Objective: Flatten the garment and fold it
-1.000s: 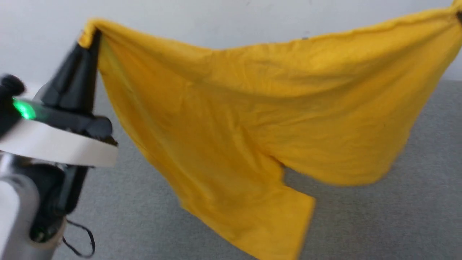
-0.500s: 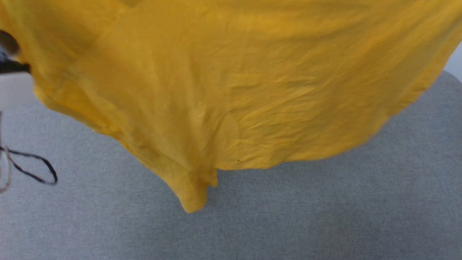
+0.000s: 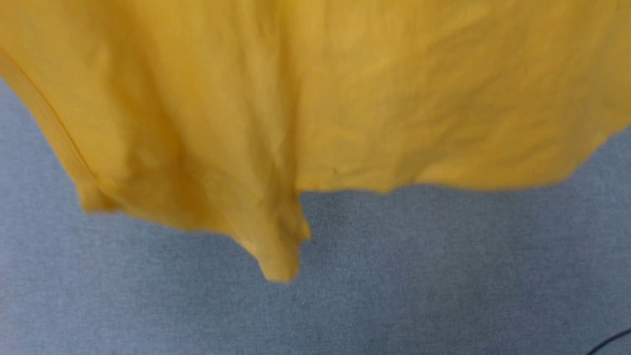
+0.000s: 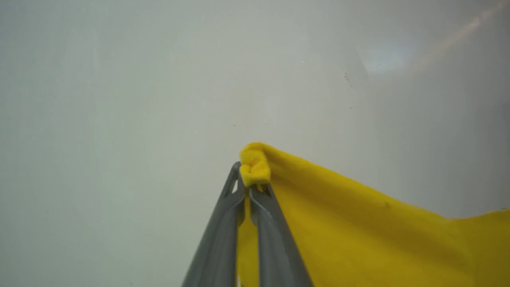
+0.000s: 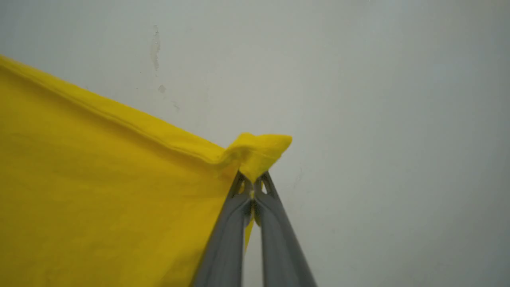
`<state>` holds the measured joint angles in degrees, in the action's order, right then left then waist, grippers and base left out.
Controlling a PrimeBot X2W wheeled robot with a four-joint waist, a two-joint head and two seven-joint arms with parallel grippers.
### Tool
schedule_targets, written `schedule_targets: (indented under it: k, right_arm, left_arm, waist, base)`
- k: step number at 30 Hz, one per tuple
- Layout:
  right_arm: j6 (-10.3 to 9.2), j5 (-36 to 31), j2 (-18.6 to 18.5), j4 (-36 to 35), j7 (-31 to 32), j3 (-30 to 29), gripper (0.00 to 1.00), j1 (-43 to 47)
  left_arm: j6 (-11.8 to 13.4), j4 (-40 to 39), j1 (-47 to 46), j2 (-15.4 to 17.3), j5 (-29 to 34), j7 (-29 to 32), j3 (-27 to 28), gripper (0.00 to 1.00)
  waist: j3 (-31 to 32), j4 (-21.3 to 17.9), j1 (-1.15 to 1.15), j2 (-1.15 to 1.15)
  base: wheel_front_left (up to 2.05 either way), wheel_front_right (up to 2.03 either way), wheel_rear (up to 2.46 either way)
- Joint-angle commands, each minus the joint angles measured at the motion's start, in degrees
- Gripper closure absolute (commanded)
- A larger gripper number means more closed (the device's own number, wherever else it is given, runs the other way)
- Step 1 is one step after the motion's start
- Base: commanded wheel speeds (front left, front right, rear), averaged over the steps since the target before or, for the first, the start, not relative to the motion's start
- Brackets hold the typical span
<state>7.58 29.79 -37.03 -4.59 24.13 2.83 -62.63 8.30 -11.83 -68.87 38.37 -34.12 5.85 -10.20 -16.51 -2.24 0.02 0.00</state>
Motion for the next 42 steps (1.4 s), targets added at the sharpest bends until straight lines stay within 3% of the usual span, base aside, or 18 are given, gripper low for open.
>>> schedule_targets:
  k: [1,13,21,26,32,39,42]
  right_arm:
    - [-0.09,-0.47,-0.04,1.40,-1.03,0.86,1.00,-1.65]
    - [-0.09,-6.62,3.76,24.45,-12.50,9.93,1.00,-24.16]
    - [-0.09,-7.73,5.53,34.05,-21.20,15.29,1.00,-28.99]
    - [-0.09,-7.18,5.80,36.94,-25.71,20.97,1.00,-24.20]
    - [-0.09,-5.07,8.13,40.86,-30.98,23.79,1.00,-13.71]
    - [-0.09,-3.49,9.66,42.78,-35.47,27.08,1.00,1.93]
    - [-0.09,-2.74,9.03,42.16,-35.93,29.07,1.00,8.23]
  left_arm:
    - [-0.59,1.62,-1.89,-0.11,0.77,-0.59,-0.40,1.00]
    - [-5.29,22.83,-24.36,-3.37,5.32,-9.18,-3.16,1.00]
    - [-6.68,29.52,-26.80,-5.66,6.30,-14.06,-4.98,1.00]
    - [-7.82,31.97,-20.11,-8.53,4.55,-17.01,-6.42,1.00]
    - [-7.59,31.47,-3.50,-10.88,4.02,-19.11,-9.59,1.00]
    - [-7.16,27.88,18.92,-9.64,5.36,-18.59,-16.32,1.00]
    - [-6.46,25.27,27.11,-6.82,6.32,-16.28,-18.78,1.00]
  waist:
    - [-8.16,-0.56,-0.02,0.00]
    - [-18.65,-0.68,-0.02,0.00]
    - [-21.71,0.69,-0.02,0.00]
    - [-22.19,2.45,-0.02,0.00]
    - [-18.15,3.84,-0.02,0.00]
    - [-8.91,5.58,-0.02,0.00]
    - [-4.87,6.30,-0.02,0.00]
  base:
    - [0.00,0.00,0.00]
    - [0.00,0.00,0.00]
    - [0.00,0.00,0.00]
    - [0.00,0.00,0.00]
    - [0.00,0.00,0.00]
    - [0.00,0.00,0.00]
    - [0.00,0.00,0.00]
